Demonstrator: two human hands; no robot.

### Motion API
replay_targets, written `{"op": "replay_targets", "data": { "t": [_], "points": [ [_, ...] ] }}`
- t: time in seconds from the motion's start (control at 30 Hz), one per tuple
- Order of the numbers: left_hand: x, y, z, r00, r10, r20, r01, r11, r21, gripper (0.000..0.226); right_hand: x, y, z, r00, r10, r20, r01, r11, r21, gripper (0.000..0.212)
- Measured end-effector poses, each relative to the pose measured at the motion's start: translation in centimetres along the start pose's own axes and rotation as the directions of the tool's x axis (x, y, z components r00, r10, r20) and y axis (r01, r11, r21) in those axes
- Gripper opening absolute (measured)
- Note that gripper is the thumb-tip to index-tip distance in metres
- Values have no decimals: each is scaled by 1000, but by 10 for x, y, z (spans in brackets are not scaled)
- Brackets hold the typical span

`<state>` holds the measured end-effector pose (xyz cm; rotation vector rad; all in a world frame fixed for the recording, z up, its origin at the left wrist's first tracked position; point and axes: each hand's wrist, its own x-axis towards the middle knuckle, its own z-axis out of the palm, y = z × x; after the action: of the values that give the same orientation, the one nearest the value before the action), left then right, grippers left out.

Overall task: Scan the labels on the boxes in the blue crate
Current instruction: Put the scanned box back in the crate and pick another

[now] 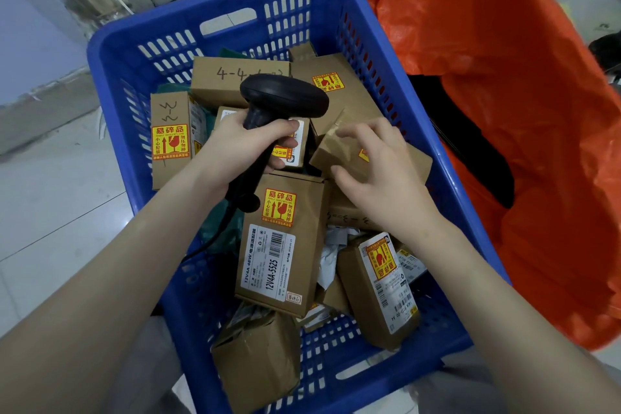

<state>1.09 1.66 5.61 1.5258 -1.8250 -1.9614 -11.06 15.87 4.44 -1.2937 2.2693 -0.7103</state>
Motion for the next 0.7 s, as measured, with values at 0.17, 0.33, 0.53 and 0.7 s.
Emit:
{"op": "replay_targets", "data": {
  "t": [0.17, 0.33, 0.53, 0.7],
  "points": [
    [-1, -14, -12, 997, -81, 1, 81, 997, -4, 26, -9, -11, 12, 999, 13, 51, -16, 999, 48, 28],
    [-7, -29, -28, 979, -199, 34, 199, 980, 2, 48, -16, -16, 23, 983, 74, 167, -81, 996, 35, 25],
    [-12, -45, -38, 966, -253, 46, 252, 967, 26, 61, -21, -13, 32, 936, 186, 300, -185, 982, -32, 24],
    [-10, -54, -38, 957, -278, 84, 276, 961, 31, 50, -19, -11, 36, 905, 258, 338, -272, 962, -7, 22]
  ]
}}
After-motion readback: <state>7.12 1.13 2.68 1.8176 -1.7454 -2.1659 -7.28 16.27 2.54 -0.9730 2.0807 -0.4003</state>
